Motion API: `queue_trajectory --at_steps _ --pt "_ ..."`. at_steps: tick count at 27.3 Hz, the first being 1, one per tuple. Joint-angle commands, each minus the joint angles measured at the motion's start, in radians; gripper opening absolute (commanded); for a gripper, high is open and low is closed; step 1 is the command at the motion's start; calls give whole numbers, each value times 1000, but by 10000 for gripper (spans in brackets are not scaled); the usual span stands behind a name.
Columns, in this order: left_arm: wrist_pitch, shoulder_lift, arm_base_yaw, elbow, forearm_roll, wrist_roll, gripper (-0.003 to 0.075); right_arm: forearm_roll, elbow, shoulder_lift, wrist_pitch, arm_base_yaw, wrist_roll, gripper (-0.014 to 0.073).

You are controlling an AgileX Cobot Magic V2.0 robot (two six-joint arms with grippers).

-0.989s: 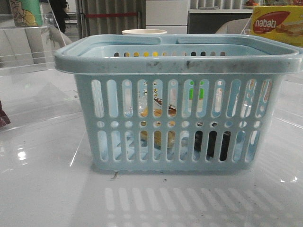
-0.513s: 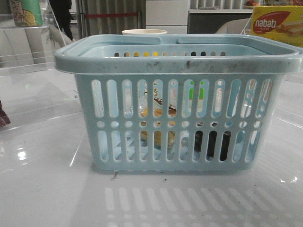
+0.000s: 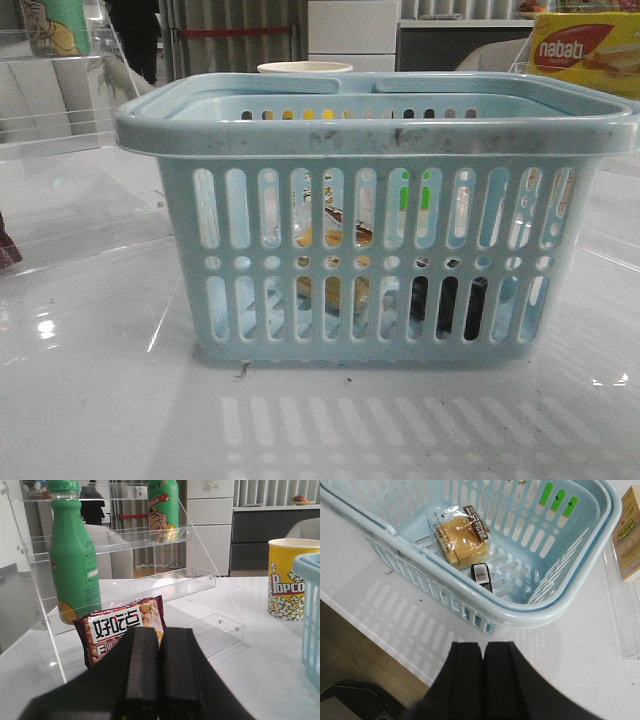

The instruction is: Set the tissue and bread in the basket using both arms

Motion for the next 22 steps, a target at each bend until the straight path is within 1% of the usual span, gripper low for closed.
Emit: queue_trajectory --at_steps 1,7,12,16,22 --pt "-94 -17 -6 1 -1 -11 91 -10 -25 -4 -58 0 -8 55" --pt "-94 -17 -6 1 -1 -11 91 -12 -25 -8 -56 -6 -8 55" --pt "-94 -17 -6 1 -1 -11 91 6 -22 -30 -92 -77 -8 55" --pt "-94 -17 -6 1 -1 -11 91 13 7 -79 -181 -159 -8 55" --pt "-94 -17 -6 1 -1 -11 91 13 113 -194 -366 -265 -8 55"
